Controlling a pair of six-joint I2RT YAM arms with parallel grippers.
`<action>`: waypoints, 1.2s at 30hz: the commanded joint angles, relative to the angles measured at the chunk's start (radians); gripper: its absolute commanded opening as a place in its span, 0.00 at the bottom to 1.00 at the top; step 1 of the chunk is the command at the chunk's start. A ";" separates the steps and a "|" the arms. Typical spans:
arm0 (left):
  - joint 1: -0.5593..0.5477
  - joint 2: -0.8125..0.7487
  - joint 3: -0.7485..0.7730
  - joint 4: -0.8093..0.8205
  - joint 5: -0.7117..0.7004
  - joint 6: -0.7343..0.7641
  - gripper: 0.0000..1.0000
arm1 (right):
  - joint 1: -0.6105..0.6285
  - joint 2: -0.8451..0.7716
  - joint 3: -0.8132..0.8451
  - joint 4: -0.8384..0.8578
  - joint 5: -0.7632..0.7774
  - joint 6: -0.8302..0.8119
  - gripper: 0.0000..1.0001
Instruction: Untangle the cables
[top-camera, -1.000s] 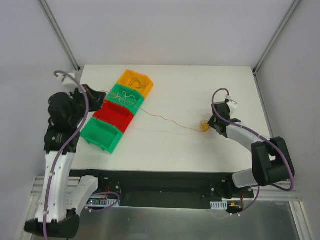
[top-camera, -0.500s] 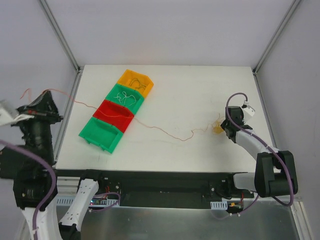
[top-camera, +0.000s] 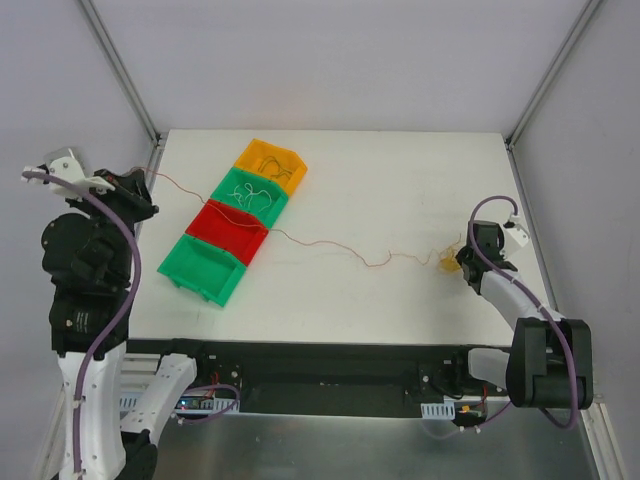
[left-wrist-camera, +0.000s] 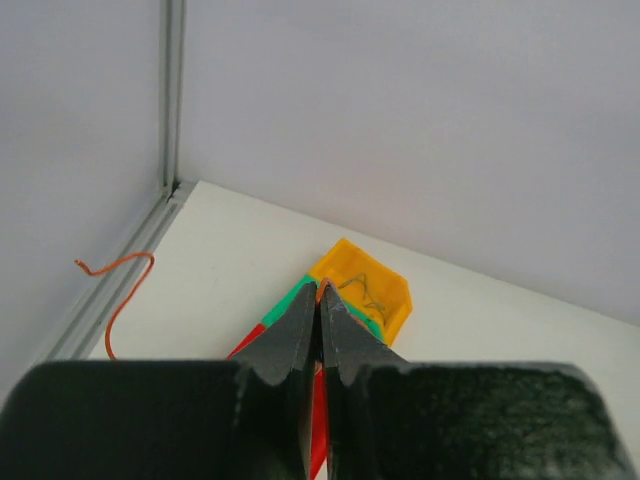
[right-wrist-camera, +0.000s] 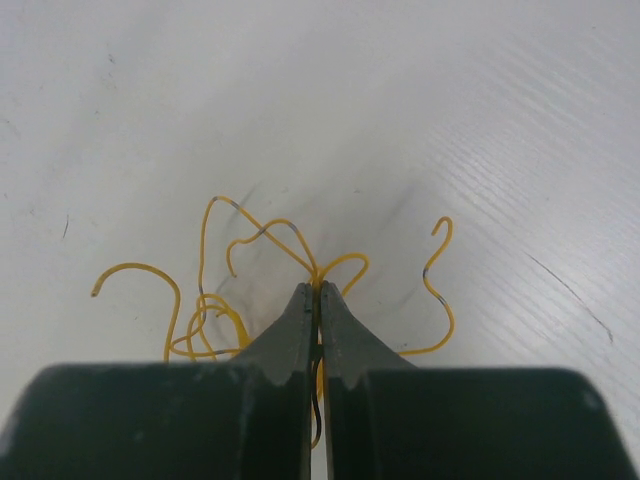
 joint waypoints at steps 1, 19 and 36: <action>-0.001 0.044 -0.016 0.070 0.315 0.000 0.00 | -0.001 0.003 -0.012 0.075 -0.077 0.009 0.01; -0.676 0.801 -0.064 0.163 0.589 -0.021 0.00 | 0.001 -0.003 -0.019 0.142 -0.182 -0.025 0.01; -0.805 1.087 0.039 0.084 0.388 0.012 0.16 | -0.021 0.020 -0.012 0.148 -0.195 -0.022 0.01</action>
